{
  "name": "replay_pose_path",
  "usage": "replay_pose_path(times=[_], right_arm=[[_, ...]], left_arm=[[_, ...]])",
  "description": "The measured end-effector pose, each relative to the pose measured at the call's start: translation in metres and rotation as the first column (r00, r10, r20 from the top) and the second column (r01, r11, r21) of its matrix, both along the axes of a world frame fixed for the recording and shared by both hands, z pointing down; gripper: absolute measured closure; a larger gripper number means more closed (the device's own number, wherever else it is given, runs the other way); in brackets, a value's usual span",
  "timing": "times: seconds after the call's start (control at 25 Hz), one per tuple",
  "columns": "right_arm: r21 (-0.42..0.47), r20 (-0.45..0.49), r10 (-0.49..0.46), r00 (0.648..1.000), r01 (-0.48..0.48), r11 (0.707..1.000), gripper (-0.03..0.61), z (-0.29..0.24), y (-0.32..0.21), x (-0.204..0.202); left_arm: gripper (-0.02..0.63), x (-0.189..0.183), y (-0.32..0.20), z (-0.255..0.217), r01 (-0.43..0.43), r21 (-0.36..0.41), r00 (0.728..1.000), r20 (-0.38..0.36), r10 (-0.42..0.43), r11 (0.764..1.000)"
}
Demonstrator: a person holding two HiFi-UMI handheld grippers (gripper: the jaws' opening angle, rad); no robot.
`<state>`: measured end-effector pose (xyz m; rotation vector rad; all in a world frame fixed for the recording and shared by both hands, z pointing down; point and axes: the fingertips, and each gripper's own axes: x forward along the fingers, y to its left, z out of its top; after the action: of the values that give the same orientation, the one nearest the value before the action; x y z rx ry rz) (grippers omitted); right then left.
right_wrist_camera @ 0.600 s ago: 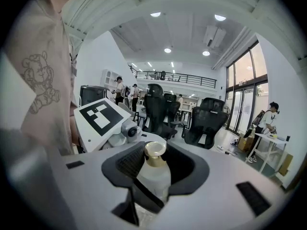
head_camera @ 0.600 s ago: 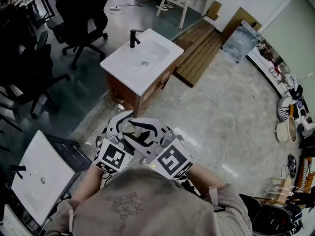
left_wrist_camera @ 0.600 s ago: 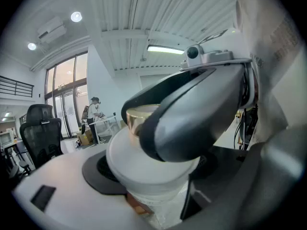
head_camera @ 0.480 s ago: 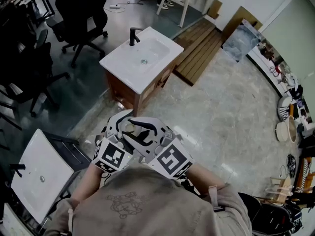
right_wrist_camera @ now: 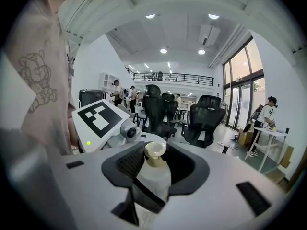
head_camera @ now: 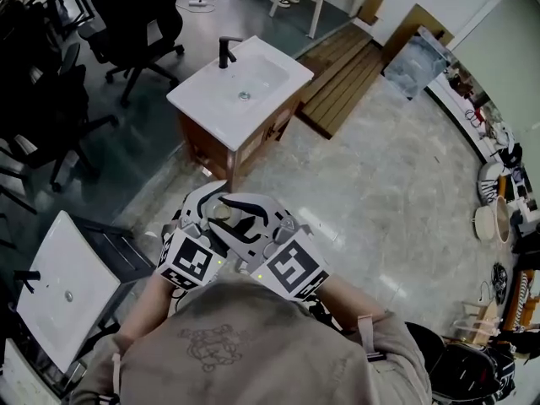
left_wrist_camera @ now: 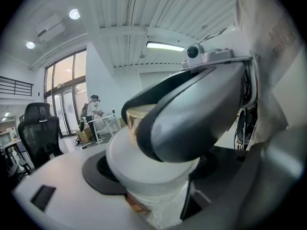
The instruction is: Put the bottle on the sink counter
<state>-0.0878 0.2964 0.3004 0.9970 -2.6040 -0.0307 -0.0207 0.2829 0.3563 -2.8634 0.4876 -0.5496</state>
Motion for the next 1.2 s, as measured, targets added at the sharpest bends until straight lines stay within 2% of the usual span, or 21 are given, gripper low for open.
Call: replay_pose_path(times=[0.6, 0.76, 1.2], right_arm=[[0.013, 0.016, -0.033, 0.999, 0.033, 0.999, 0.434, 0.007, 0.016, 0.045], [0.029, 0.029, -0.045, 0.999, 0.044, 0.999, 0.434, 0.004, 0.019, 0.06], [0.064, 0.047, -0.054, 0.997, 0.051, 0.997, 0.434, 0.003, 0.011, 0.076]], left_arm=[[0.281, 0.043, 0.014, 0.009, 0.021, 0.002, 0.999, 0.049, -0.021, 1.0], [0.279, 0.058, 0.018, 0.007, 0.026, -0.024, 0.999, 0.028, -0.025, 0.999], [0.279, 0.072, 0.006, 0.006, 0.051, 0.031, 0.997, 0.053, -0.053, 0.998]])
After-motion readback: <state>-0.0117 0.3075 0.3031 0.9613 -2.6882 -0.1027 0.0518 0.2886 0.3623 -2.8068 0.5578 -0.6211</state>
